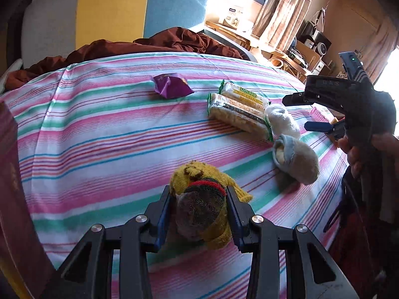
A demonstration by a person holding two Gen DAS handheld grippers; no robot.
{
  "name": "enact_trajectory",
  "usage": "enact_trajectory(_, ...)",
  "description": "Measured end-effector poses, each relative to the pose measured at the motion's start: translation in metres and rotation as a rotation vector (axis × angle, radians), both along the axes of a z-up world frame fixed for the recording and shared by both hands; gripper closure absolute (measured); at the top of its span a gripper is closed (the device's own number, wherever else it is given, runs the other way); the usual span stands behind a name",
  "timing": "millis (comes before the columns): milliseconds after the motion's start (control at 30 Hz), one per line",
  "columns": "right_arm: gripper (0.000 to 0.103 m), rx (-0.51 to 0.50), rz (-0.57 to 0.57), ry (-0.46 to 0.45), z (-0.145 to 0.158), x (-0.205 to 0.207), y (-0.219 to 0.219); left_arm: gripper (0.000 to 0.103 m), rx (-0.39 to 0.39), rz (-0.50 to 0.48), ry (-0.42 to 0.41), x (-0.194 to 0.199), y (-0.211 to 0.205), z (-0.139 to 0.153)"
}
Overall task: Organize objects
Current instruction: 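Grasp the yellow knitted bundle with the left gripper, then carry the knitted bundle into the tray and open the left gripper while the right gripper grasps the plastic-wrapped bundle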
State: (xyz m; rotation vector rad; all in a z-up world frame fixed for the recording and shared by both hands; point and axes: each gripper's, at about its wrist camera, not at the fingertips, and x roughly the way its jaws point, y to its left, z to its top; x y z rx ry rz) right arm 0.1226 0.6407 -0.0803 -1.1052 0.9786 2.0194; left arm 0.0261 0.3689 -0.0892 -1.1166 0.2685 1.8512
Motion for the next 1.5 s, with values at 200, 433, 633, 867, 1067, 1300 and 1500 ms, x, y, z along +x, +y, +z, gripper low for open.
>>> enact_trajectory(200,0.022,0.012,0.078,-0.062,-0.008,-0.016,-0.01,0.062,0.007,0.022,-0.013,0.002,-0.016,-0.002)
enact_trajectory(433,0.023,0.028,0.13,-0.143,-0.02,-0.027,-0.015,0.062,0.014,0.041,-0.028,0.001,-0.017,-0.004)
enact_trajectory(633,0.036,0.011,0.153,-0.153,-0.023,-0.026,-0.016,0.061,0.013,0.05,-0.035,-0.001,-0.017,-0.006)
enact_trajectory(867,0.061,0.059,0.161,-0.222,-0.024,-0.023,-0.019,0.059,0.012,0.053,-0.027,0.0,-0.016,-0.007)
enact_trajectory(1067,0.068,0.085,0.169,-0.25,-0.025,-0.023,-0.019,0.063,0.004,0.051,-0.004,0.005,-0.017,-0.003)
enact_trajectory(1300,0.068,0.102,0.182,-0.268,-0.025,-0.022,-0.019,0.066,0.011,0.058,0.049,0.013,-0.033,0.018)
enact_trajectory(1500,0.068,0.104,0.183,-0.273,-0.025,-0.021,-0.018,0.066,0.046,0.139,0.081,-0.002,-0.067,0.043)
